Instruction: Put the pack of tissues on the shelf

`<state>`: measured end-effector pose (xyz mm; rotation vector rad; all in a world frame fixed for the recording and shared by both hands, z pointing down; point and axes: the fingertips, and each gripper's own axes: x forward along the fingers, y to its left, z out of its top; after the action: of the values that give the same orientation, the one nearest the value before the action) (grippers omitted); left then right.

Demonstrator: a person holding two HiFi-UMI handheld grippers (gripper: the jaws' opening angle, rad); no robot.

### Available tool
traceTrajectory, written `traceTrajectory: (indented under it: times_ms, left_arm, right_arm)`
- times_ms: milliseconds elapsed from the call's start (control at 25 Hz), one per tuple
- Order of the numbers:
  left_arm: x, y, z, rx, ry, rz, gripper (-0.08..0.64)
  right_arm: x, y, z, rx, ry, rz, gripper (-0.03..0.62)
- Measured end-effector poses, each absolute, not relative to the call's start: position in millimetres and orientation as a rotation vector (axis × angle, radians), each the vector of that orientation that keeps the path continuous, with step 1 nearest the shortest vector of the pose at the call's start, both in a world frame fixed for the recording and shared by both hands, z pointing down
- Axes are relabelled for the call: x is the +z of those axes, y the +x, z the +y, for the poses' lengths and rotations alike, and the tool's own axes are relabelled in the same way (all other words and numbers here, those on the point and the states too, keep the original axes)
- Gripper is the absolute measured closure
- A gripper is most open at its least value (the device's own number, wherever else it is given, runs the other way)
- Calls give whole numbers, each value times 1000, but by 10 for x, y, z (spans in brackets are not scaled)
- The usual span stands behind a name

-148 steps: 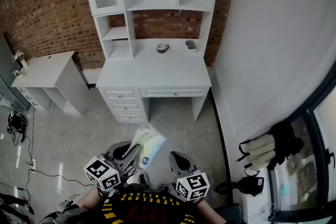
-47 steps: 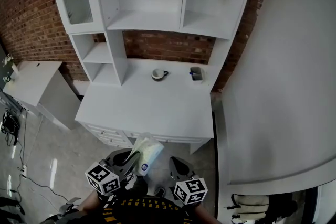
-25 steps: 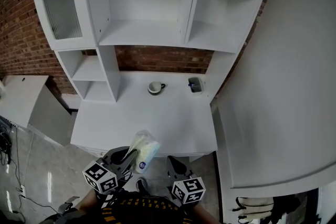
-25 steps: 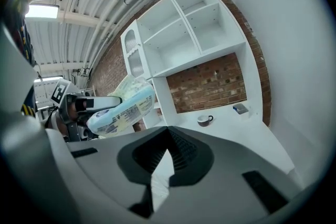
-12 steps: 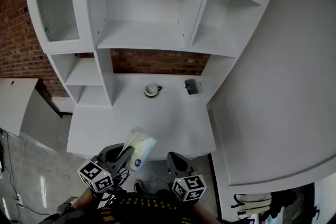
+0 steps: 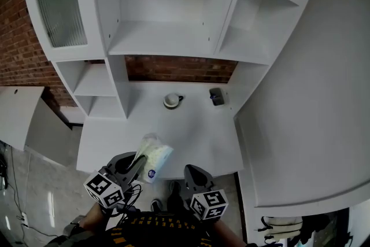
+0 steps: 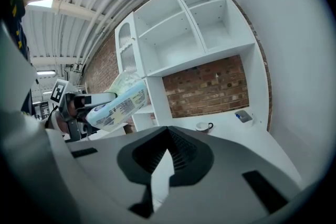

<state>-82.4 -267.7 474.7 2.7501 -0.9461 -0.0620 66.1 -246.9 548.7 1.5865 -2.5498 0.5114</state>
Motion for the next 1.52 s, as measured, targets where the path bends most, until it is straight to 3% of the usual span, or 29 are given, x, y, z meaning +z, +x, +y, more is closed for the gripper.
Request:
traceTrajectory:
  times_ms: [920,1520]
  left_arm:
    - [3621,-501,-3796,-110,3041,-1064,517]
    - [2636,-487,-4644,-31,3231,-1251,517]
  right_arm:
    - [3679,913,-4034,-65,1542,-2780,588]
    - [2615,750,-4713,-210,1446,-2895,585]
